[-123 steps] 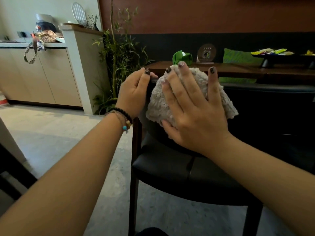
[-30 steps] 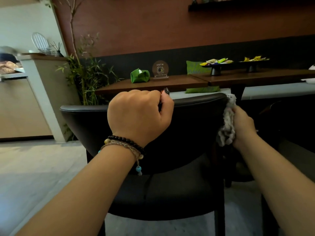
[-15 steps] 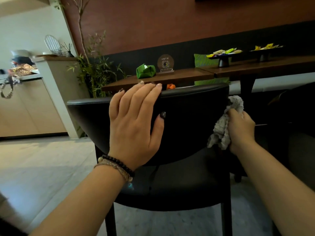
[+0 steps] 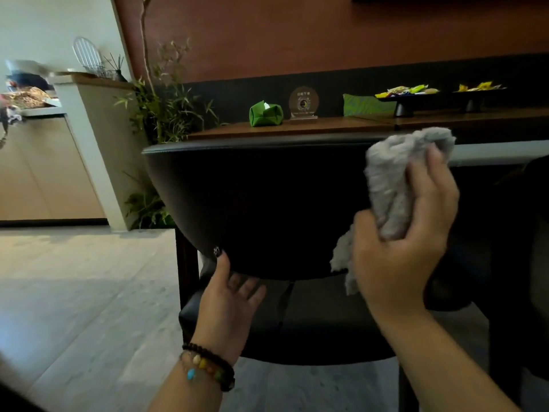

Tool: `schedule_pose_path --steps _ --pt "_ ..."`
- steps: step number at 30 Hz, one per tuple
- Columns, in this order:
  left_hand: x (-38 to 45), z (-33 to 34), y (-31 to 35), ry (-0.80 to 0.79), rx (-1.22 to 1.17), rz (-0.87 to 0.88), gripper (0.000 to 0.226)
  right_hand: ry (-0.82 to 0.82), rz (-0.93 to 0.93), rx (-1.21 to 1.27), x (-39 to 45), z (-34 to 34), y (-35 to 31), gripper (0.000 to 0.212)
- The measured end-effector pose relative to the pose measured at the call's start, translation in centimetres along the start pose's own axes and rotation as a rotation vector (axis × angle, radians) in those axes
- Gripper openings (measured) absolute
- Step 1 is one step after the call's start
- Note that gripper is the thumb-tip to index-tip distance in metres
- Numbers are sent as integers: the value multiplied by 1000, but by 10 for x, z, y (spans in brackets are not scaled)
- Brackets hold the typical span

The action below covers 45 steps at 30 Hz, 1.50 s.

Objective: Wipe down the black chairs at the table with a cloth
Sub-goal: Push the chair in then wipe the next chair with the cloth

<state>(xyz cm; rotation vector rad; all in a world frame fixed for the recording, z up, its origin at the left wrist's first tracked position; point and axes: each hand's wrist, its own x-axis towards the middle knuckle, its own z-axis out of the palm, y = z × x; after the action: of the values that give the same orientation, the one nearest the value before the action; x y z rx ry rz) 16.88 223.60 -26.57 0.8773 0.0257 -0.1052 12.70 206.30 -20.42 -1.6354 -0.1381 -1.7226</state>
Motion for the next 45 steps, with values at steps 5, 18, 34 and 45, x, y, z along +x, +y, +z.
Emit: schedule_pose_path --steps 5,18,34,45 --pt "21 -2 -3 -42 -209 -115 54 -189 -457 -62 -12 4 2 40" --pt "14 -8 -2 -95 -184 -236 60 -668 -1178 -253 7 4 30 29" --pt "20 -15 -10 -106 -244 -227 59 -553 -964 -210 -2 -1 30 29" --pt "22 -17 -17 -243 -267 -230 58 72 482 199 51 -26 58 47"
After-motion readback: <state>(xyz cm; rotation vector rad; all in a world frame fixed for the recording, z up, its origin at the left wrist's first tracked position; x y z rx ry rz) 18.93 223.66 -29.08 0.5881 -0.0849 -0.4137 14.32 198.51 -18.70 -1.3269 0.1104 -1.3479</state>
